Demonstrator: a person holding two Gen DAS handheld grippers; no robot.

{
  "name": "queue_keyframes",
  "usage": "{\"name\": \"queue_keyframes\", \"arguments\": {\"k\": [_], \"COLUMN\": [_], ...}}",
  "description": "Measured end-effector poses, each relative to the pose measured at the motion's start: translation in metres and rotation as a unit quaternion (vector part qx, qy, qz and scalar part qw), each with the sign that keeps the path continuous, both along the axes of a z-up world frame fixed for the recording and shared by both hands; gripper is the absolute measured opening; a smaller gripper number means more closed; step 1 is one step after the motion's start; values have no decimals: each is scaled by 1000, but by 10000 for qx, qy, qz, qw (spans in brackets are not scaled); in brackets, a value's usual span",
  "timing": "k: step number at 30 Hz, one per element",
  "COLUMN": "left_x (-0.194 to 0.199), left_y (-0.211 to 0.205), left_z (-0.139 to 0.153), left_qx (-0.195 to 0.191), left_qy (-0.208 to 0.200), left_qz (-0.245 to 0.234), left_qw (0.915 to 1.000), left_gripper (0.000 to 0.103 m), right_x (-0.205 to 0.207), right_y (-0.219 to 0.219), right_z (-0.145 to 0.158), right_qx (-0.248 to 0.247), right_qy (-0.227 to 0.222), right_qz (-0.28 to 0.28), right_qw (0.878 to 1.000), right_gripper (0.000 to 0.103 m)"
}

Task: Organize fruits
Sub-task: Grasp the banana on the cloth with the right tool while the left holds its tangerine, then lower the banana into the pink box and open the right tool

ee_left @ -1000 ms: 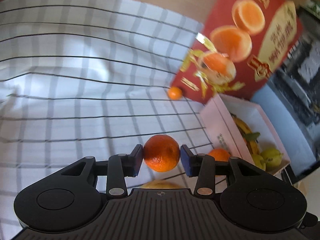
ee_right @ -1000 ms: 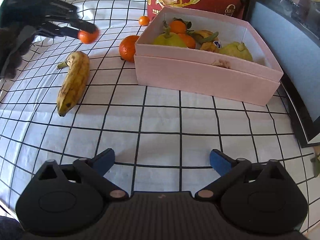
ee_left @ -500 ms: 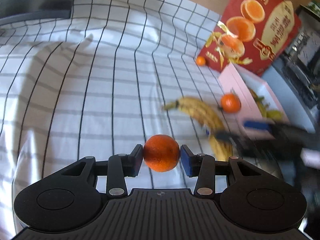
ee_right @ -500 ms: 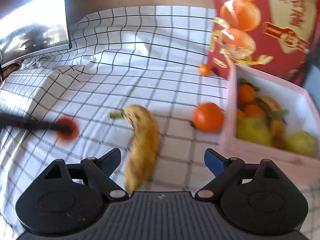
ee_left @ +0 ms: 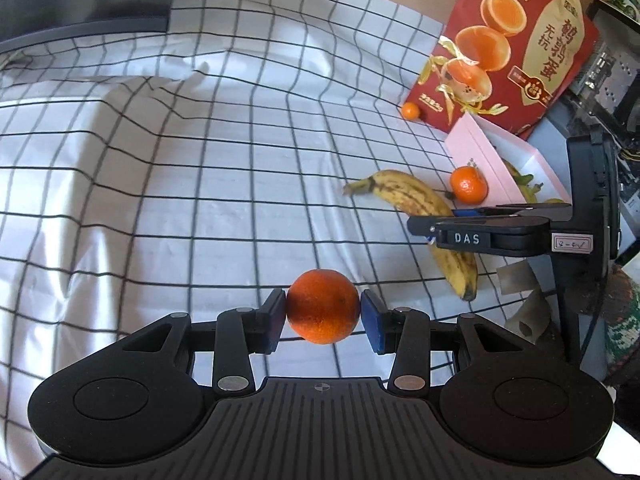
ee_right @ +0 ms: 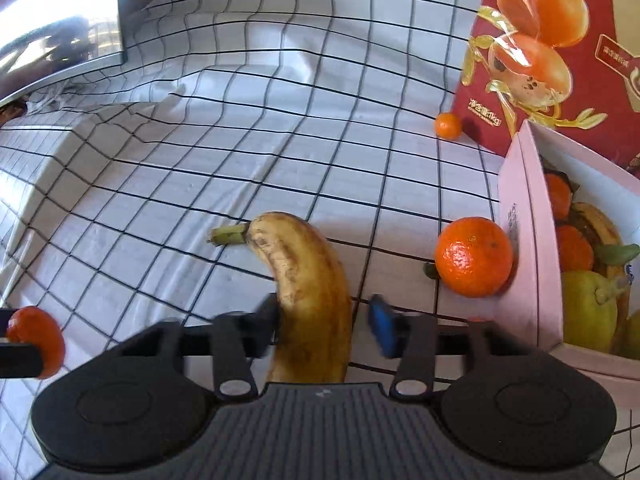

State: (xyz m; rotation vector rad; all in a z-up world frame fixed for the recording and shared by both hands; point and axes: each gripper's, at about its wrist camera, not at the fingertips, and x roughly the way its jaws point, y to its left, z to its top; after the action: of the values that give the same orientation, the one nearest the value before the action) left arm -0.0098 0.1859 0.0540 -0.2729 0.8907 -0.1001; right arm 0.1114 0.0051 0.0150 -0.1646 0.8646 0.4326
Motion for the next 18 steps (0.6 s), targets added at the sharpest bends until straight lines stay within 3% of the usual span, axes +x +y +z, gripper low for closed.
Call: {"name": "queue_keyframes", "arguments": {"k": [7,12,15,18], "left_x": [27,50,62,70], "left_y": [-26,-60,-77,-94], "left_z": [1,10,10,6], "left_qx": [-201,-312,-561,-757], "left_qy": [-28,-155,-179,-114], "left_qz": [-557,-1099,-1301,-1506], "left_qw": [9982,9933,9897,9856], "left_gripper": [46,46,46,46], "right_x": [-26,-42,-39,-19], "right_y": [-21,-73,-109,-138], "right_z": [24,96,145,180], "right_qx": [470,670,374,-317], "right_qy": [-15,-855,-1474,-1837], "right_qz": [-313,-688,-955,-1014], "right_qw": [9984,9917,9837,9772], "right_gripper": [36,36,36,36]}}
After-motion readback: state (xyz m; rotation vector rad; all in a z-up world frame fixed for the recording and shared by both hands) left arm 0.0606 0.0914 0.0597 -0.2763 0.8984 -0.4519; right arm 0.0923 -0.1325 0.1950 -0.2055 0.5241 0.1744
